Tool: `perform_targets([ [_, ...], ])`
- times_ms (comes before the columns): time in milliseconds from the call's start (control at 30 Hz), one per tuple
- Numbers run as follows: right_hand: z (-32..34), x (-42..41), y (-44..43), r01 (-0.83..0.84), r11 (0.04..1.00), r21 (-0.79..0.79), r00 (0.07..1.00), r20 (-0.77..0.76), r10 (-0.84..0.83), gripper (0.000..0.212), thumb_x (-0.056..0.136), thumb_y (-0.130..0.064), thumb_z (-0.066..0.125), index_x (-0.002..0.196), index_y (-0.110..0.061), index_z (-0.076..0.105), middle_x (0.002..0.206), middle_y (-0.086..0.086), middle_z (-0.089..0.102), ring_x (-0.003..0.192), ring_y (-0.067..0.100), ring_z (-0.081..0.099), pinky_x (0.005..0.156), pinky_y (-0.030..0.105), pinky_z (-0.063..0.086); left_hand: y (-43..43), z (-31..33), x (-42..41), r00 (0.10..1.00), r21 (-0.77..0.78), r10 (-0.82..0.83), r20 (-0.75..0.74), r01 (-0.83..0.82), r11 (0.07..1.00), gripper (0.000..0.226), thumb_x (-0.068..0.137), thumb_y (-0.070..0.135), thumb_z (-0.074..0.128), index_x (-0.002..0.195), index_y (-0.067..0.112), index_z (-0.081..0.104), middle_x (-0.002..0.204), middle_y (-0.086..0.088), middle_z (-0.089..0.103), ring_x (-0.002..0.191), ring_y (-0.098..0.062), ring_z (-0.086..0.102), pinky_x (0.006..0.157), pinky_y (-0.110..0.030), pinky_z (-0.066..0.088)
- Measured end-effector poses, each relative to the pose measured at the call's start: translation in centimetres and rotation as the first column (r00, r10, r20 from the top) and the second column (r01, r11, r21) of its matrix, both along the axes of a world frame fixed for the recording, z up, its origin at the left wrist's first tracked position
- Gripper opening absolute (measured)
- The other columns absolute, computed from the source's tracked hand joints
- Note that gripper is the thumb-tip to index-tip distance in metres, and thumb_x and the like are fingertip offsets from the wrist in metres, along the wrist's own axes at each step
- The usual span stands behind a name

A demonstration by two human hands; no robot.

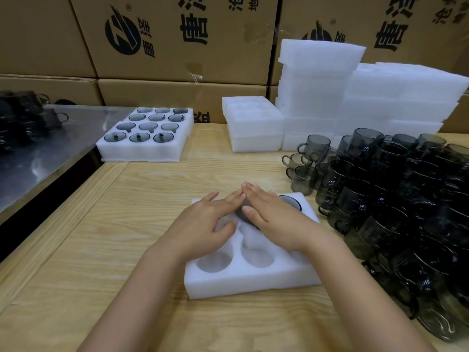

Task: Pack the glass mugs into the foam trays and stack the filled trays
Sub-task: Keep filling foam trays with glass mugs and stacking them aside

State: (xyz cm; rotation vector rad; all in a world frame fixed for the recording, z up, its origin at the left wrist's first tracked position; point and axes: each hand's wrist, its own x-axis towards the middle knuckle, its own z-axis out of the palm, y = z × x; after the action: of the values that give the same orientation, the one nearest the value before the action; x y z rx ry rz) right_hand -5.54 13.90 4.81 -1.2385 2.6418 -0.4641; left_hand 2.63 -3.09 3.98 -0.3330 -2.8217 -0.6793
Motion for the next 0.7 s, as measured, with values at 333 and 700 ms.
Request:
perform_targets([
  [333,2.8,-1.3,0.7,-0.069,0.977,-0.2,0.992,0.094,0.089,0.033,0.093,-0.024,0.056,0.125,-0.027,0.056,0.103,-0.028,0.058,0.087,-0.013,0.048,0.076,0.005,0.032,0.3,-0.6,0.4,0.999,0.051,0.008,-0.048,-0.005,0.999,0.061,0.094,0.02,0.053,0.144,0.037,0.022,0.147,0.029,0.023,0.135,0.005,0.03,0.111,-0.011,0.021],
  [700,3.8,-1.3,0.4,-0.02,0.976,-0.216,0.984,0.167,0.057,0.049,0.089,-0.023,0.062,0.136,-0.025,0.048,0.13,-0.007,0.054,0.118,0.011,0.05,0.101,0.036,0.041,0.1,-0.3,0.4,0.999,0.094,-0.016,-0.051,0.021,0.995,0.076,0.092,0.029,0.053,0.14,0.055,0.001,0.15,0.038,0.009,0.137,0.01,0.025,0.103,-0.023,0.04],
])
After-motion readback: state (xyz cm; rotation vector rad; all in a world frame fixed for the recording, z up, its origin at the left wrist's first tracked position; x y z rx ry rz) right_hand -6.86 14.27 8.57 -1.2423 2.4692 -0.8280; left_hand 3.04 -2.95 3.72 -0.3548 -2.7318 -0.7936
